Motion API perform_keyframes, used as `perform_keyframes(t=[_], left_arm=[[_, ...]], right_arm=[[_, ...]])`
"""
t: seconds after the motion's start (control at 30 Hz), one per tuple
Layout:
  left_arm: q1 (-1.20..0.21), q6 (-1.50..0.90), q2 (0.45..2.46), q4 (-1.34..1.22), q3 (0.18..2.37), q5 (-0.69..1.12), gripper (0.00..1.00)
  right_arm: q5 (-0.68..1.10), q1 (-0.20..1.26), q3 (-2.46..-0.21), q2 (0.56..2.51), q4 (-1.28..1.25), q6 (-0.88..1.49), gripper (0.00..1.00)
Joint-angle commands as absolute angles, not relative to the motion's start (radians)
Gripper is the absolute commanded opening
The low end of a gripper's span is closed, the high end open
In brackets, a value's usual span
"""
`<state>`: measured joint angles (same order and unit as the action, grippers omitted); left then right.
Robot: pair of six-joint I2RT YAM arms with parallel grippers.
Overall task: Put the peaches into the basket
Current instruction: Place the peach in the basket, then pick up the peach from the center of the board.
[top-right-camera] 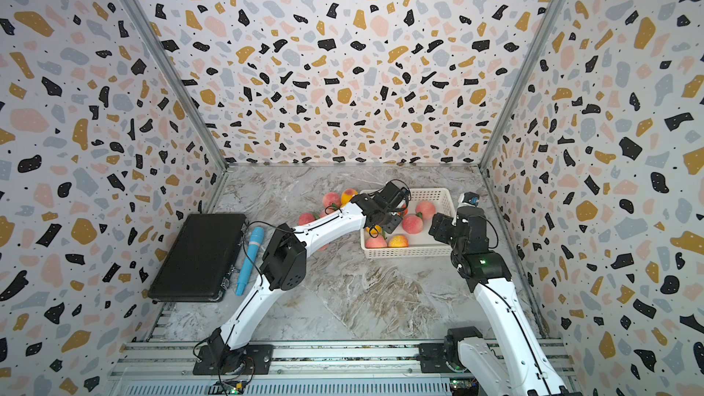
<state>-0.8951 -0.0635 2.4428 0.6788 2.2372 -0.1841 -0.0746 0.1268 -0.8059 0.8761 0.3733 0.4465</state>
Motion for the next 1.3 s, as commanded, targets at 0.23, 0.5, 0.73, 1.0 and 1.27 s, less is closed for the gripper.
perform_keyframes(t=[0.23, 0.5, 0.73, 1.0, 1.27], left_arm=[[-0.919, -0.088, 2.42, 0.696, 2.269, -0.146, 0.78], [-0.917, -0.104, 2.301, 0.696, 2.238, -0.118, 0.82], [-0.843, -0.103, 2.08, 0.7, 2.052, -0.084, 0.83], [-0.541, -0.197, 1.787, 0.657, 1.723, 0.149, 0.85], [-0.231, -0.257, 1.57, 0.601, 1.478, 0.291, 0.86]], right_arm=[[-0.038, 0.125, -0.833, 0.888, 0.383, 0.453, 0.79], [0.021, 0.126, -0.835, 0.893, 0.372, 0.424, 0.81], [0.101, 0.124, -0.858, 0.903, 0.397, 0.357, 0.84], [0.29, 0.125, -0.881, 0.977, 0.391, 0.346, 0.87], [0.339, 0.16, -0.918, 1.031, 0.425, 0.338, 0.83]])
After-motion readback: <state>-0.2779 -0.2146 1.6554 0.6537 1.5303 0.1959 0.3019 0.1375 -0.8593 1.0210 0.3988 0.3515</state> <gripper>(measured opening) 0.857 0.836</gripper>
